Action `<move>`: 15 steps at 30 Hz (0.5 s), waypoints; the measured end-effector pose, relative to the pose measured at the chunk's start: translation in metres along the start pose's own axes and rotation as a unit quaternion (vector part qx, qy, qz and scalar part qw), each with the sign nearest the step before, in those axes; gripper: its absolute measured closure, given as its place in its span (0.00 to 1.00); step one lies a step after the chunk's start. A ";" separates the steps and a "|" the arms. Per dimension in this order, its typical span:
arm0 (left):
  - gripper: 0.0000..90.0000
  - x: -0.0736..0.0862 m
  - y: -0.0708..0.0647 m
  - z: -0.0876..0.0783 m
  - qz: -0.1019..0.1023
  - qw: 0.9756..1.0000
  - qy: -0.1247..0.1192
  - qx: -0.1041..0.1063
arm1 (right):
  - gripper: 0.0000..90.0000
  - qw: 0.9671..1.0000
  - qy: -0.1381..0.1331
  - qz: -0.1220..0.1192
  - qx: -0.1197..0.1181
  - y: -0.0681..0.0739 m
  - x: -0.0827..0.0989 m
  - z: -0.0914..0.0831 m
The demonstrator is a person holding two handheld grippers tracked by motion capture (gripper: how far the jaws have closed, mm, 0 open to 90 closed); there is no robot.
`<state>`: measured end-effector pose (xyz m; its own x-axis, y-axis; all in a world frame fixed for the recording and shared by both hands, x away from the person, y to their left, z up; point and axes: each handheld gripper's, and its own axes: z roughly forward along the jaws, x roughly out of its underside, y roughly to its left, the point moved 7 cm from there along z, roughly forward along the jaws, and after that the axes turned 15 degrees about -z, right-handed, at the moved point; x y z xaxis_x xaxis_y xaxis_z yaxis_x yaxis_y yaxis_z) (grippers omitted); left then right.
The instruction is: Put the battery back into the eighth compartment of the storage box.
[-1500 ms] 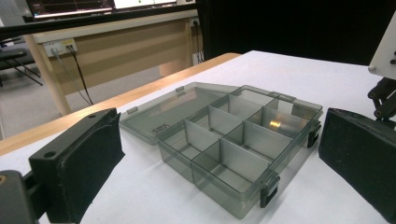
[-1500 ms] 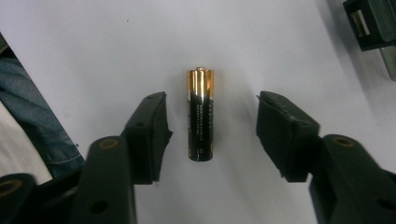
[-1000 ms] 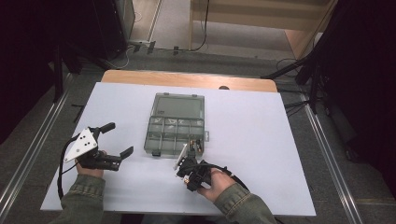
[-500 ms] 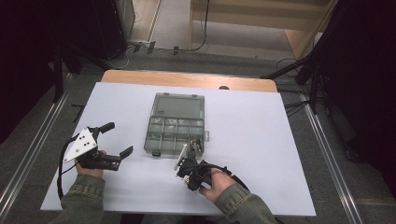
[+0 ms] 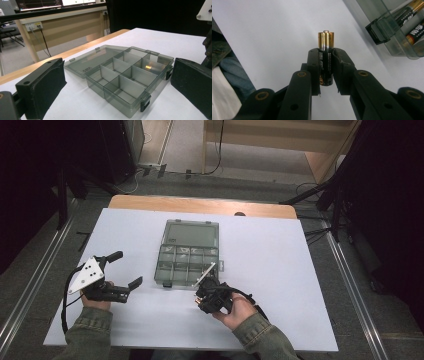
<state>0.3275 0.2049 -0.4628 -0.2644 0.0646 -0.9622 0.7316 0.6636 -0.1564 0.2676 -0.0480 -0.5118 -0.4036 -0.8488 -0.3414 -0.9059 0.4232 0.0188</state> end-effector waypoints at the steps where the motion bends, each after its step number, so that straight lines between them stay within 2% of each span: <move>1: 0.00 0.000 0.000 0.000 -0.001 1.000 0.000 0.000 | 0.87 1.000 -0.002 0.001 -0.001 0.000 0.000 -0.001; 7: 0.00 0.000 0.000 0.000 0.000 1.000 0.000 0.000 | 0.87 0.999 -0.040 0.015 -0.001 -0.004 -0.004 -0.009; 15: 0.00 0.000 0.000 0.000 -0.001 1.000 0.001 0.000 | 0.87 0.994 -0.093 0.050 -0.002 -0.017 -0.003 -0.018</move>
<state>0.3274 0.2043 -0.4632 -0.2665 0.0641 -0.9617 0.7316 0.6631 -0.1586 0.2823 -0.0582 -0.4945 -0.4613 -0.7291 -0.5056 -0.8632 0.5006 0.0657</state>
